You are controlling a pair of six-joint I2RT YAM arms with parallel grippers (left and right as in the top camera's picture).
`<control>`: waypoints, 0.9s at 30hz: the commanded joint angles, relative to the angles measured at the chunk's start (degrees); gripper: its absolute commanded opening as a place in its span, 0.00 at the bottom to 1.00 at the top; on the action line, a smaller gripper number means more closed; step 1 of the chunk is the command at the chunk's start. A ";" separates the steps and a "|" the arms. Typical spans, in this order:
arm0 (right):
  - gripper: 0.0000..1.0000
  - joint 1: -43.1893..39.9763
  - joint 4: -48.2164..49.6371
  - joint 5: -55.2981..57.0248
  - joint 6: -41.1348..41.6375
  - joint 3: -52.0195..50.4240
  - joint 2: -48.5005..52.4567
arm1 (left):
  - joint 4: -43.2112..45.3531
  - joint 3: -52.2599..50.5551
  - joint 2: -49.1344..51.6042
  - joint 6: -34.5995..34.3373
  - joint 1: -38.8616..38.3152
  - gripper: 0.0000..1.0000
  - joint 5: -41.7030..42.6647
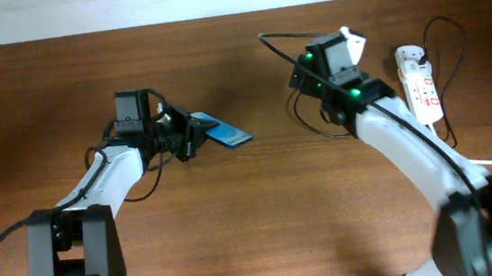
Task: Plug charger to phone and switch on socket
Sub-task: 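Grasp the black USB-C cable end with the right gripper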
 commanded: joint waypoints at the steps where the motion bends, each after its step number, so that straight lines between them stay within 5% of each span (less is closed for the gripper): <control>1: 0.89 -0.37 5.86 -2.95 -3.30 1.40 9.75 | -3.50 1.57 0.09 6.82 -0.98 0.00 4.09; 7: 0.71 -0.35 15.26 -2.54 -3.30 1.40 21.66 | -9.35 1.57 0.09 12.17 -0.98 0.01 3.63; 12: 0.25 -0.28 16.04 -4.50 -3.76 1.40 22.80 | -9.49 1.57 0.09 12.17 -0.92 0.02 2.54; 15: 0.15 -0.28 9.88 -8.74 -6.64 1.46 20.90 | -9.49 1.57 0.09 12.17 -0.92 0.01 2.56; 18: 0.12 -0.28 -6.47 -12.76 -6.73 1.57 13.25 | -9.49 1.57 0.09 12.22 -0.92 0.01 2.51; 20: 0.13 -0.22 -21.73 -19.06 -6.73 1.57 8.63 | -9.51 1.57 0.09 12.90 -0.92 0.01 2.56; 21: 0.29 0.00 -26.88 -18.58 -6.73 1.57 8.26 | -9.49 1.57 0.09 13.03 -0.92 0.01 2.51; 22: 0.58 0.09 -30.29 -18.53 -6.73 1.55 8.46 | -9.49 1.57 0.09 13.03 -0.92 0.02 2.32; 27: 0.67 -0.07 -20.28 -14.05 -6.03 1.55 9.70 | -9.51 1.57 0.09 13.03 -0.94 0.02 2.56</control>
